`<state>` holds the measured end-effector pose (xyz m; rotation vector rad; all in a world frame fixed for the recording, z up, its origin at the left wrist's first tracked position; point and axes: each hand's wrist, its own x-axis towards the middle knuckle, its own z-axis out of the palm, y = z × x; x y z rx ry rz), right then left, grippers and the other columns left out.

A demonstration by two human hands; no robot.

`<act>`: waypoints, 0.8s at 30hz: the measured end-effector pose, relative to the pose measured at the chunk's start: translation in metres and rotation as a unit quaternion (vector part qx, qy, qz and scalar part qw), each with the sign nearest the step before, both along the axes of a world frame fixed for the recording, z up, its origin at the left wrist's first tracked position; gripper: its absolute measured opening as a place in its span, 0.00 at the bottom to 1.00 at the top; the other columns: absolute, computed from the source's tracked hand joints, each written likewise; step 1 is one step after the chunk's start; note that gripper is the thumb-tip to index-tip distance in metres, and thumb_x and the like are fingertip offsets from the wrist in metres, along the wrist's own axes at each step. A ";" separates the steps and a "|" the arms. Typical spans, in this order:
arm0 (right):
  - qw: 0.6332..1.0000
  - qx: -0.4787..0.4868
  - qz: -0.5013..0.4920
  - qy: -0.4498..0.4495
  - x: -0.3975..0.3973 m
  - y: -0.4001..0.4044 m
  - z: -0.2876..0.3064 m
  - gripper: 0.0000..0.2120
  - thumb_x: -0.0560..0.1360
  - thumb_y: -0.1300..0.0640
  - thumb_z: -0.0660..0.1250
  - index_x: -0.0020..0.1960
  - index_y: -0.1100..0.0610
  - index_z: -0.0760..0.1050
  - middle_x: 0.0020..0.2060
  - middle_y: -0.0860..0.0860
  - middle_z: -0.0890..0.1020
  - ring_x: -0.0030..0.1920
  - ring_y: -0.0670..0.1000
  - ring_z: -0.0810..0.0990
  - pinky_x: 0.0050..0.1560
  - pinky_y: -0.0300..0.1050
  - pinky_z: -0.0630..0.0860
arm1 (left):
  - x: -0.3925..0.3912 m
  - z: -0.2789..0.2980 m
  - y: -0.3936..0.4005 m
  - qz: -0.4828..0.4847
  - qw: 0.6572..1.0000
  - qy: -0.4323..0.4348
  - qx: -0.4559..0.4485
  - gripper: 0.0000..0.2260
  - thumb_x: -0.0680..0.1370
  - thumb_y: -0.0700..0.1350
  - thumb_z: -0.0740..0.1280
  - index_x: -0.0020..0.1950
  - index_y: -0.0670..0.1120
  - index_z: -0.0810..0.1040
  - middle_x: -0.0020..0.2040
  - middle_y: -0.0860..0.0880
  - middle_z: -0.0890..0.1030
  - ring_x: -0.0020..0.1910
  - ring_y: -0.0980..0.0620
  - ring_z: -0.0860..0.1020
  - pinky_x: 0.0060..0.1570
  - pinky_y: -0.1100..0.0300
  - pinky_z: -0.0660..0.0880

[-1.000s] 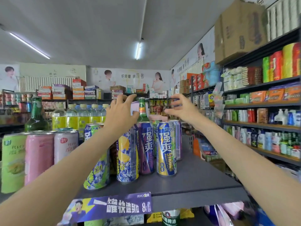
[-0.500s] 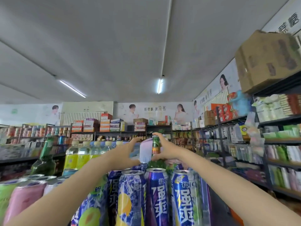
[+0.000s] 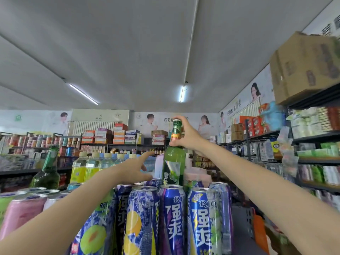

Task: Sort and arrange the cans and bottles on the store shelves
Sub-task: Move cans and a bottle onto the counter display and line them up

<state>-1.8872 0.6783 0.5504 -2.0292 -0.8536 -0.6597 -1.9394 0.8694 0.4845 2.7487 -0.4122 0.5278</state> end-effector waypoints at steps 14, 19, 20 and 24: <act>0.950 0.294 0.068 -0.077 -0.132 0.005 0.094 0.39 0.67 0.58 0.74 0.70 0.45 0.57 0.56 0.56 0.77 0.52 0.53 0.80 0.59 0.53 0.75 | -0.082 0.039 -0.057 -0.232 0.872 -0.167 -0.397 0.31 0.70 0.48 0.73 0.66 0.61 0.60 0.55 0.63 0.72 0.50 0.64 0.73 0.44 0.68 0.70; 0.967 0.242 0.074 0.028 -0.194 0.020 0.017 0.25 0.69 0.52 0.73 0.62 0.54 0.69 0.54 0.51 0.79 0.54 0.52 0.79 0.59 0.52 0.74 | -0.158 -0.022 -0.025 -0.195 0.897 -0.134 -0.374 0.38 0.66 0.54 0.76 0.69 0.66 0.56 0.61 0.65 0.63 0.60 0.63 0.65 0.58 0.63 0.64; 0.971 0.212 0.085 0.064 -0.211 0.027 -0.005 0.25 0.68 0.49 0.74 0.61 0.54 0.70 0.54 0.50 0.80 0.54 0.51 0.79 0.59 0.51 0.73 | -0.173 -0.035 -0.016 -0.206 0.895 -0.128 -0.374 0.35 0.65 0.54 0.77 0.63 0.68 0.58 0.60 0.67 0.65 0.56 0.68 0.69 0.55 0.68 0.67; 0.982 0.118 0.087 0.123 -0.277 0.053 -0.087 0.33 0.57 0.46 0.77 0.60 0.50 0.71 0.51 0.46 0.83 0.54 0.47 0.80 0.59 0.47 0.75 | -0.228 -0.089 0.029 -0.219 0.912 -0.118 -0.327 0.34 0.66 0.46 0.78 0.59 0.65 0.58 0.53 0.73 0.64 0.44 0.87 0.63 0.41 0.86 0.62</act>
